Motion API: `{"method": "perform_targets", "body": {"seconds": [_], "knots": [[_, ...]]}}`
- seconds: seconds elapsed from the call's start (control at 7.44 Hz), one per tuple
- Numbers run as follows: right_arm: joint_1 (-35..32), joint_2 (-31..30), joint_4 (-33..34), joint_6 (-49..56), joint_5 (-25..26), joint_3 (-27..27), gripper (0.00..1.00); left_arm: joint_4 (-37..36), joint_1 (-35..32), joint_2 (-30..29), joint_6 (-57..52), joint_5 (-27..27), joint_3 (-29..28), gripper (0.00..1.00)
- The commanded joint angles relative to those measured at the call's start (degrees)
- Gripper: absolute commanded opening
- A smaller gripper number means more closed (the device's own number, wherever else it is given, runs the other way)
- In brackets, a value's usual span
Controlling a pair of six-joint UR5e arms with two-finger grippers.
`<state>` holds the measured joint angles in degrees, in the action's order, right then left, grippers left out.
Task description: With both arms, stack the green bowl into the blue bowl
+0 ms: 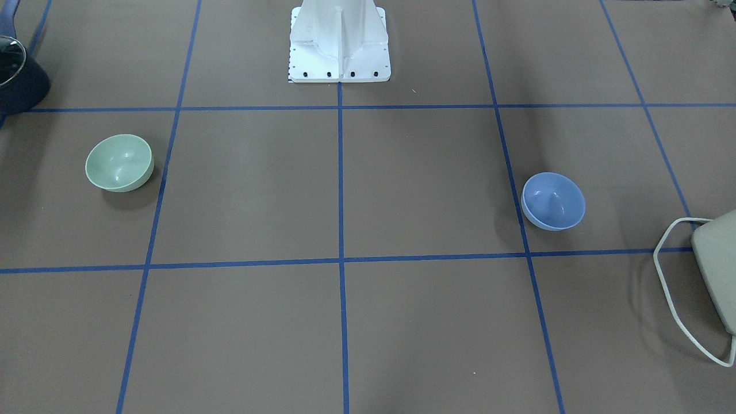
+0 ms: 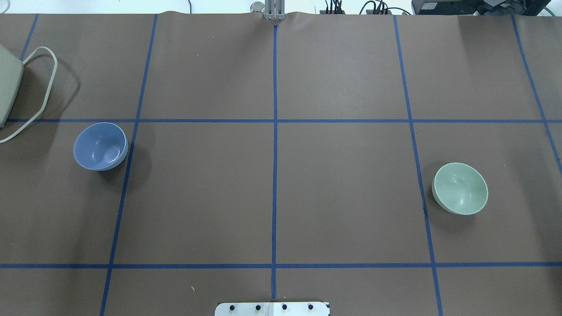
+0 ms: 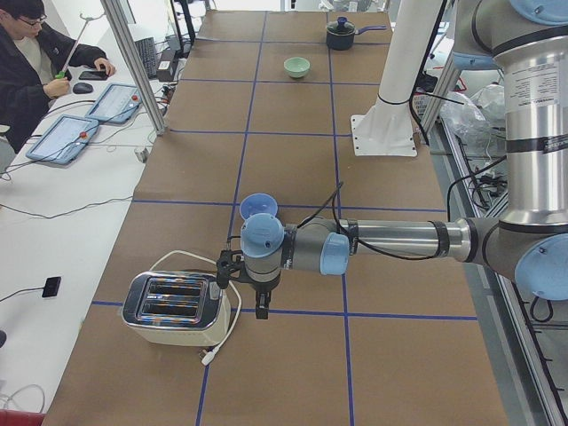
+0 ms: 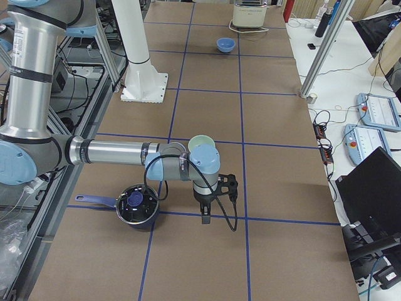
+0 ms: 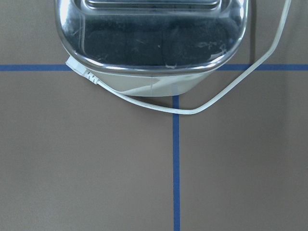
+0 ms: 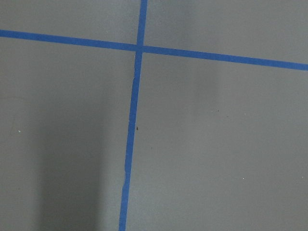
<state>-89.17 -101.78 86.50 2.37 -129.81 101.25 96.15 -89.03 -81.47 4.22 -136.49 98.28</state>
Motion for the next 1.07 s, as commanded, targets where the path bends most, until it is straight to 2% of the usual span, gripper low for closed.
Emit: {"method": "perform_targets", "body": {"seconds": [0.0,0.54,0.94], "knots": [[0.05,0.0,-0.02,0.0,0.0,0.0,1.0,0.0,0.09,-0.18,0.0,0.09,0.33,0.99],[-0.04,-0.09,0.07,0.09,0.08,0.09,1.0,0.08,0.18,-0.35,0.0,0.18,2.17,0.99],[-0.04,4.82,-0.02,0.0,-0.18,0.0,1.0,6.82,0.09,-0.7,0.18,0.18,4.02,0.99]]}}
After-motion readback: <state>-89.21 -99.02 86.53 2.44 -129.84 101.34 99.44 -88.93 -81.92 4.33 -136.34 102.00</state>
